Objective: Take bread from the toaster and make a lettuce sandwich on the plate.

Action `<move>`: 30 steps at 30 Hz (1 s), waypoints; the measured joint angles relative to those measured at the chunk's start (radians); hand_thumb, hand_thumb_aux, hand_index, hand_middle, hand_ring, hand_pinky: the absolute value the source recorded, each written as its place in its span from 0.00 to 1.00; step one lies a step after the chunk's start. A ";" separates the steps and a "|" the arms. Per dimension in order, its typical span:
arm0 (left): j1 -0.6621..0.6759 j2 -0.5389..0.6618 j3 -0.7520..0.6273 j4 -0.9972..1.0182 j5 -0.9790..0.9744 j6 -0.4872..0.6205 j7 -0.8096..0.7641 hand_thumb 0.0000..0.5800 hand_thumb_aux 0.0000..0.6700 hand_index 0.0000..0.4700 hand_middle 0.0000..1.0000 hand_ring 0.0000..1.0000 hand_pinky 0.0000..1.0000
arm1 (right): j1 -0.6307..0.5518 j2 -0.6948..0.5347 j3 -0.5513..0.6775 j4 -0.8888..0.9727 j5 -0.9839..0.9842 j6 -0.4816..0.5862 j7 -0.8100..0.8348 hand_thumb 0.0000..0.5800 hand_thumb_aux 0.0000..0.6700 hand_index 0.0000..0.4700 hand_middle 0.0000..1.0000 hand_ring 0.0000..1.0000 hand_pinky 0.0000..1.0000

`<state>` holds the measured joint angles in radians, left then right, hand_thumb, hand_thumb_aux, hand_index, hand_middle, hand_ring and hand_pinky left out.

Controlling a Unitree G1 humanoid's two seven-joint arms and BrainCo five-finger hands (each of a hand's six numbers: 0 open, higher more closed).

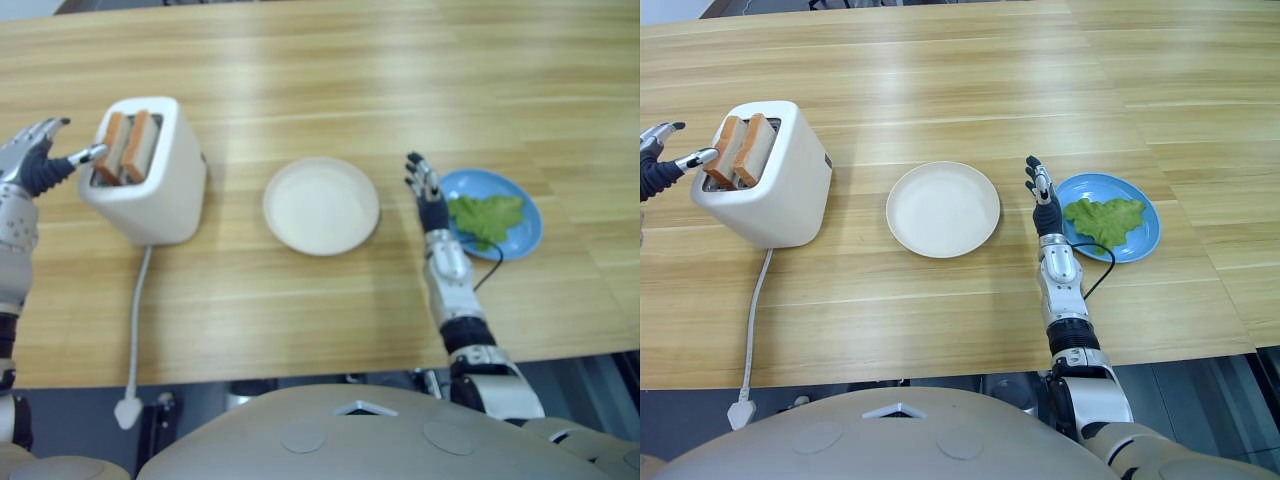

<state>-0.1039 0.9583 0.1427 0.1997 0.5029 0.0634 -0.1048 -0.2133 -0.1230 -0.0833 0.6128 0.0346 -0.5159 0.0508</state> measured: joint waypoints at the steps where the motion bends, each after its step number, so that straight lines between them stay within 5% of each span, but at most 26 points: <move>1: 0.000 -0.001 -0.011 0.000 0.006 0.001 -0.001 0.00 0.00 0.00 0.00 0.00 0.00 | 0.000 0.000 0.000 0.000 0.000 0.000 0.000 0.00 0.00 0.00 0.00 0.00 0.00; 30: -0.040 -0.018 -0.091 0.007 0.160 0.048 0.045 0.00 0.00 0.00 0.00 0.00 0.00 | 0.013 0.000 0.004 -0.005 -0.003 0.003 -0.008 0.00 0.00 0.00 0.00 0.00 0.00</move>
<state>-0.1439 0.9404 0.0522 0.2065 0.6627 0.1114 -0.0593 -0.2004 -0.1227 -0.0791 0.6075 0.0314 -0.5132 0.0425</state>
